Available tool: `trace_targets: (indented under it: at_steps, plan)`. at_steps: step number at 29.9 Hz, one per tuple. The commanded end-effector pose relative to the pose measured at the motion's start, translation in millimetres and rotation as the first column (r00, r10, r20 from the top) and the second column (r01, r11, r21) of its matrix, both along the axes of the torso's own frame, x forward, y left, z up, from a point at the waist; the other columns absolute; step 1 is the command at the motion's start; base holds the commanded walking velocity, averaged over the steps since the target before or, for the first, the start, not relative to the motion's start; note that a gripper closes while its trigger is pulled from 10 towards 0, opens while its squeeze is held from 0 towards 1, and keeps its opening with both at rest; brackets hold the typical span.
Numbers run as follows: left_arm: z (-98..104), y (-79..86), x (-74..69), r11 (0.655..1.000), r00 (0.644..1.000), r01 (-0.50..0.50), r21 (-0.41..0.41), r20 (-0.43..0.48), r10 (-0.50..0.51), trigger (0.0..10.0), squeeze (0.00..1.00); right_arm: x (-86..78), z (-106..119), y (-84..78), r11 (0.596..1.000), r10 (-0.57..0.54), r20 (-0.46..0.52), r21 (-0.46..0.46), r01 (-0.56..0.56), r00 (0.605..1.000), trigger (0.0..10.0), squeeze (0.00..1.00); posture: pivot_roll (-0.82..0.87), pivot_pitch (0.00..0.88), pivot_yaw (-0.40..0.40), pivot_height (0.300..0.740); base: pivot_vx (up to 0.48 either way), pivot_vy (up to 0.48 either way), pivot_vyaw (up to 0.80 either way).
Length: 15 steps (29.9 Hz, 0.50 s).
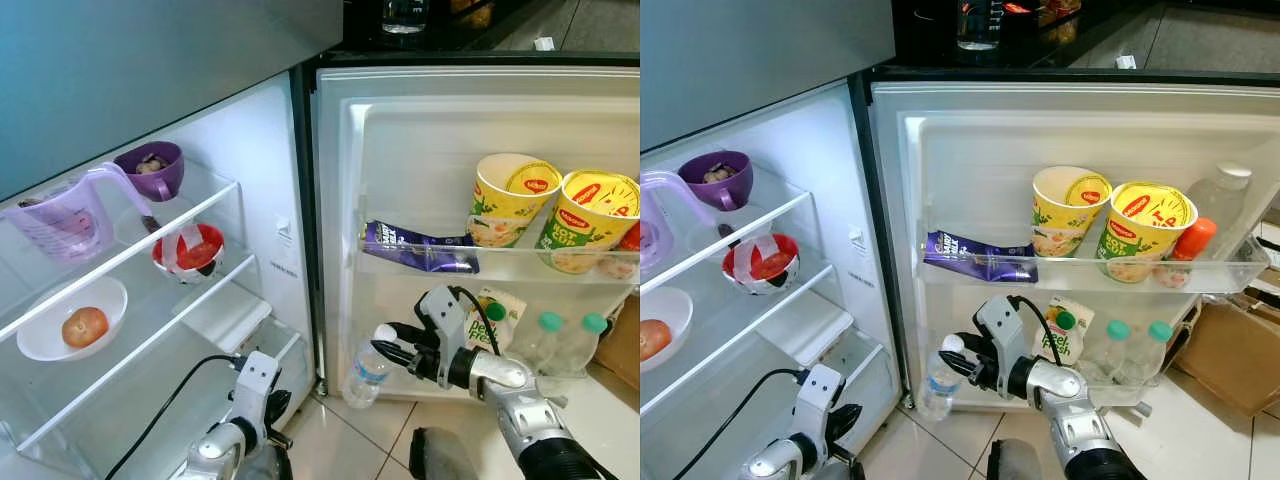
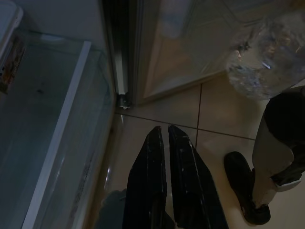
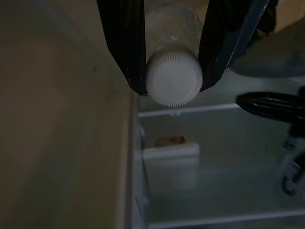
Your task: Restocking fridge
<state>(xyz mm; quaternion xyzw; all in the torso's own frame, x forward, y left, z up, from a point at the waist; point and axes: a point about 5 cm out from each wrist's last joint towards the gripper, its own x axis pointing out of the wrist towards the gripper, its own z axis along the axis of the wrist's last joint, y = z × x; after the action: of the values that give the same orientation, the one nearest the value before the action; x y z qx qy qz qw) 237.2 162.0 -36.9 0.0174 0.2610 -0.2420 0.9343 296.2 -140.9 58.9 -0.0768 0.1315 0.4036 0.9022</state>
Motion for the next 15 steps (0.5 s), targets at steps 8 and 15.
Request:
trace_targets:
  at_steps: [8,15]
  plan:
    - [-1.6,-3.8,-2.0,1.0,1.0,0.027,0.005,-0.007,-0.027,10.0,0.0,15.8,-6.6,-22.7,0.959,-0.231,0.038,-0.158,0.234,0.972,10.0,0.0,-0.09,0.0,0.014,0.581,0.0,0.0,0.0]
    - [-3.3,-4.3,-4.0,1.0,1.0,0.026,0.005,-0.015,-0.025,10.0,0.0,15.8,-10.1,-25.8,0.949,-0.27,0.028,-0.159,0.271,0.962,10.0,0.0,-0.08,0.0,0.013,0.581,0.0,0.0,0.0]
